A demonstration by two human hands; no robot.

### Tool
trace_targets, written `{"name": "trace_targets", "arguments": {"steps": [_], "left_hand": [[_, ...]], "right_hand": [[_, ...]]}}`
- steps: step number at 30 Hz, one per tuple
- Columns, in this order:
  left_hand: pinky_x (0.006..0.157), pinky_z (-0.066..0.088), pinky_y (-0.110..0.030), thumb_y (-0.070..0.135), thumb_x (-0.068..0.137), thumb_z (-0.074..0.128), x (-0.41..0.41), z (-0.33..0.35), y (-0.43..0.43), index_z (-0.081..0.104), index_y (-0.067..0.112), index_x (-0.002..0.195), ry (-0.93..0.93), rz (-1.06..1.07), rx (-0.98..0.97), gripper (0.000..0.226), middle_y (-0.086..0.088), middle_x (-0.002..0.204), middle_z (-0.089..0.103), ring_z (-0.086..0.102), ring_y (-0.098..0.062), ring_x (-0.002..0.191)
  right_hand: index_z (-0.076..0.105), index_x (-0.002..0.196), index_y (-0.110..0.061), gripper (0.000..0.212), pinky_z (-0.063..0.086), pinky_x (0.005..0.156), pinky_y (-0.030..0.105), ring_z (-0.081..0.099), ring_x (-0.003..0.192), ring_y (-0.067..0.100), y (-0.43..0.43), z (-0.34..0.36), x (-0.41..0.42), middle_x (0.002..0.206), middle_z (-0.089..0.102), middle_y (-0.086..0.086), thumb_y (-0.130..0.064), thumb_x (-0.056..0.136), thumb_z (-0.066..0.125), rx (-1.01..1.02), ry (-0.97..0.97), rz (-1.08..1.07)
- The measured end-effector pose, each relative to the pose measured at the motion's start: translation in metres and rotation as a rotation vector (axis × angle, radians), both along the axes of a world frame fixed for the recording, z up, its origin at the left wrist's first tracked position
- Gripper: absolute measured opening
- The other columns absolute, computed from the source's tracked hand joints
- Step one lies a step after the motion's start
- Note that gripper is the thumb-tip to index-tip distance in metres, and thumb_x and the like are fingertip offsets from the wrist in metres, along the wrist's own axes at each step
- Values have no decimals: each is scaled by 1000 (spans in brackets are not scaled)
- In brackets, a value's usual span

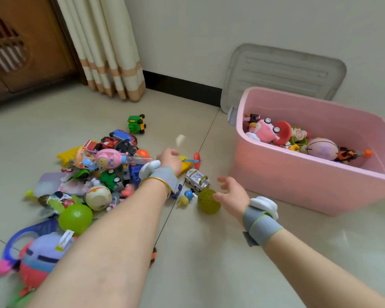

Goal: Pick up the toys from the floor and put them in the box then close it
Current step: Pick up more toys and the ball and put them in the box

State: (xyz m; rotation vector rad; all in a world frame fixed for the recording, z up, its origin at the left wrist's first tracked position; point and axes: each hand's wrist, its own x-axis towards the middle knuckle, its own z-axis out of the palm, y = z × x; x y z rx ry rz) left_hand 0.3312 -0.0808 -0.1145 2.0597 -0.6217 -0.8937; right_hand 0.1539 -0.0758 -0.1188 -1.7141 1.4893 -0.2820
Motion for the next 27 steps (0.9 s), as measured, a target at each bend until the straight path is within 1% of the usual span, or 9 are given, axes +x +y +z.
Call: {"name": "trace_targets", "arguments": {"steps": [3, 5, 7, 11, 14, 16, 22, 25, 27], "left_hand": [[110, 33, -39, 9, 91, 45, 1, -14, 13, 52, 18, 128, -293, -130, 121, 39, -14, 137, 41, 39, -34, 127], [109, 28, -39, 13, 90, 45, -1, -20, 18, 48, 23, 131, -457, -243, 191, 43, -10, 138, 38, 32, -32, 129], [108, 29, -40, 18, 88, 47, 0, -24, 20, 46, 24, 134, -536, -327, 239, 46, -8, 139, 37, 29, -30, 130], [110, 30, -47, 40, 81, 55, 9, -32, 29, 39, 29, 137, -644, -497, 365, 59, -8, 144, 32, 20, -31, 138], [112, 25, -55, 59, 74, 60, 12, -40, 42, 23, 37, 145, -683, -656, 539, 84, -8, 154, 15, -1, -43, 144], [109, 28, -57, 64, 69, 63, 11, -46, 49, 21, 39, 145, -697, -680, 583, 91, -7, 153, 14, -4, -47, 143], [105, 35, -53, 71, 65, 64, -10, -48, 42, 30, 47, 137, -688, -650, 610, 83, -10, 141, 29, 20, -44, 134], [104, 38, -48, 72, 60, 64, -15, -44, 36, 33, 55, 132, -649, -642, 608, 80, -10, 135, 33, 32, -42, 125], [104, 39, -44, 69, 62, 65, -15, -43, 37, 41, 52, 128, -593, -628, 593, 72, -10, 130, 33, 39, -39, 118]], "right_hand": [[30, 146, -27, 74, 39, 94, 25, 48, 125, 27, -7, -12, 9, 141, 43, 11, -18, 81, 64, -120, 208, 191], [22, 149, -34, 84, 37, 104, 29, 40, 133, 31, -15, -21, 19, 152, 28, 10, -22, 79, 67, -160, 287, 260], [16, 148, -41, 90, 32, 112, 36, 30, 139, 35, -22, -30, 32, 158, 13, 7, -28, 77, 69, -165, 345, 302], [13, 149, -43, 92, 29, 111, 39, 25, 139, 38, -31, -48, 45, 161, -3, 1, -31, 77, 69, -131, 434, 405], [24, 144, -43, 86, 36, 106, 43, 35, 129, 35, -32, -62, 43, 156, 12, 2, -37, 71, 69, -149, 472, 446], [33, 136, -41, 82, 43, 97, 43, 45, 115, 33, -30, -65, 41, 137, 31, 5, -42, 63, 71, -150, 410, 420], [50, 125, -33, 57, 41, 81, 23, 50, 95, 21, -32, -62, 24, 118, 40, 4, -29, 72, 71, 34, 151, 266], [63, 103, -32, 33, 48, 83, 28, 58, 106, 26, -32, -62, 23, 120, 55, 10, -31, 71, 71, 220, -85, 68], [65, 81, -35, 23, 55, 89, 41, 61, 105, 29, -26, -61, 23, 116, 62, 10, -35, 58, 68, 353, -230, -73]]}}
